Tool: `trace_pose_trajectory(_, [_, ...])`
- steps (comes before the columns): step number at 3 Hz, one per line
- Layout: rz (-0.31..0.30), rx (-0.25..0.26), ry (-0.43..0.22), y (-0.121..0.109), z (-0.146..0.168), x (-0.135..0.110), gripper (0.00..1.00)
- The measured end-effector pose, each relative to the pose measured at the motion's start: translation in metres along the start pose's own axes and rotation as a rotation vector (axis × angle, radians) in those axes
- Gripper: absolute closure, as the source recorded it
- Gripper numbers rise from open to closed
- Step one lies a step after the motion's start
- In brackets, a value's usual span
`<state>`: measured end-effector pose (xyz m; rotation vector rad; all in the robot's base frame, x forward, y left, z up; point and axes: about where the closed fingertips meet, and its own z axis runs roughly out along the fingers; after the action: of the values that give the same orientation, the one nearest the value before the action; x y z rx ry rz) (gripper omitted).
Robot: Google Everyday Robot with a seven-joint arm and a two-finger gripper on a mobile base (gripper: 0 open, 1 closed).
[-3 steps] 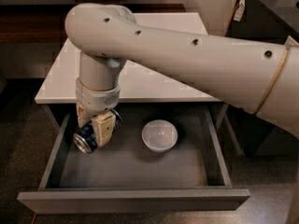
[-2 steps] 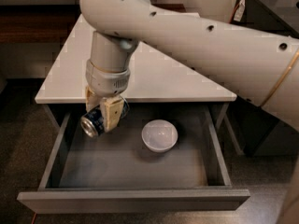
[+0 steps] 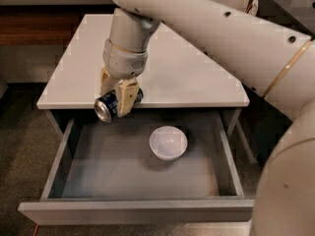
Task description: Pick pepsi can from top drawer and place on counter
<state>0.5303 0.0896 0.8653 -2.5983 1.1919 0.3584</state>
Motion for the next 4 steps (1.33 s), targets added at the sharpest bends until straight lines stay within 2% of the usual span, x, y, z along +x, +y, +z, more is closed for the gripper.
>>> trace_pose_trajectory(1, [0.020,0.032,-0.016,-0.023,-0.012,0.017,1.00])
trace_pose_trajectory(2, [0.053,0.065,-0.036,-0.059,-0.018,0.041,1.00])
trace_pose_trajectory(3, [0.071,0.087,-0.040,-0.083,-0.020,0.055,1.00])
trace_pose_trajectory(4, [0.097,0.096,-0.029,-0.103,-0.016,0.069,0.82])
